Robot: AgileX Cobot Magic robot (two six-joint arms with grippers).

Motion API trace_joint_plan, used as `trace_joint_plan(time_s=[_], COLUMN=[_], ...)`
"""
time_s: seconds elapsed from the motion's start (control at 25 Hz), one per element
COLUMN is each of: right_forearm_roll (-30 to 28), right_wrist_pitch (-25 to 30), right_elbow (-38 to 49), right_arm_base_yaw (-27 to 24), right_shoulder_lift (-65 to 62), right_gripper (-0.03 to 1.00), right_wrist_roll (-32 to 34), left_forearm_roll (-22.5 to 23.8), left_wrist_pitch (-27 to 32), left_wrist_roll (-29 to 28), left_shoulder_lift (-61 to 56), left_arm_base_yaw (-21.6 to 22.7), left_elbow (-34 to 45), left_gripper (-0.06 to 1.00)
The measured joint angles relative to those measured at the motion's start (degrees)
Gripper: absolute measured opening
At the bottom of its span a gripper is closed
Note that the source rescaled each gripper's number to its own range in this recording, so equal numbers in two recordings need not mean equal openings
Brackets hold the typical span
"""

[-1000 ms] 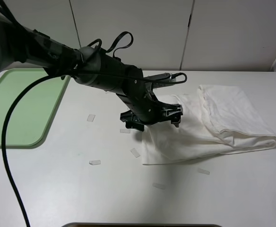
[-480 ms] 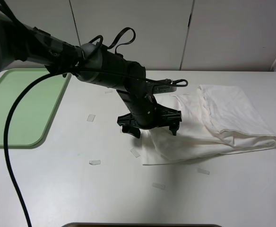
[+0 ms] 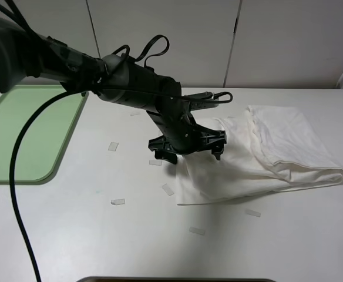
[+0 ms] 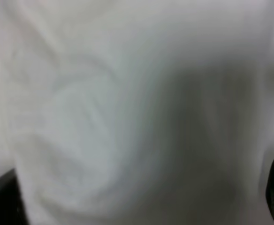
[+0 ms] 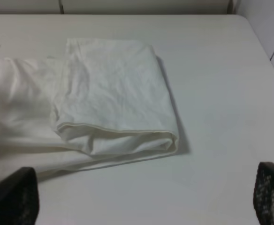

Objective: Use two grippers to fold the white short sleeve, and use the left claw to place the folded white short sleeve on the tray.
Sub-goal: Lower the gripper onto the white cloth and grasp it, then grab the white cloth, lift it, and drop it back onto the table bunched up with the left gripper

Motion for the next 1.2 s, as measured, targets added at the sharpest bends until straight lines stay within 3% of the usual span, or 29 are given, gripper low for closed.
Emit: trace_joint_plan(time_s=[0.36,0.56,0.88,1.04,1.2], right_forearm_roll=[0.00,0.00,0.00,0.00,0.00], right_wrist_pitch=[0.00,0.00,0.00,0.00,0.00], right_elbow=[0.00,0.07,0.07,0.07,0.07], right_arm_base_yaw=[0.00,0.00,0.00,0.00,0.00], right_shoulder_lift=[0.00,0.00,0.00,0.00,0.00], right_gripper=[1.00,1.00,1.00,1.00,1.00], right_wrist_roll=[0.00,0.00,0.00,0.00,0.00], left_forearm_roll=[-2.40,-2.45,-2.99,-2.96,0.63], left_wrist_pitch=[-7.15,-7.46,-5.66,-2.38,2.77], left_wrist_roll=[-0.19,-0.25,-0.50,-0.45,-0.21], left_shoulder_lift=[1.18,1.49,1.96,0.79,-2.34], left_arm_base_yaw=[-1.90,-1.90,-1.23,0.80,3.47], left_elbow=[-0.12,-0.12,-0.06,-0.06,-0.06], left_gripper=[0.95,0.72,0.11,0.07,0.07])
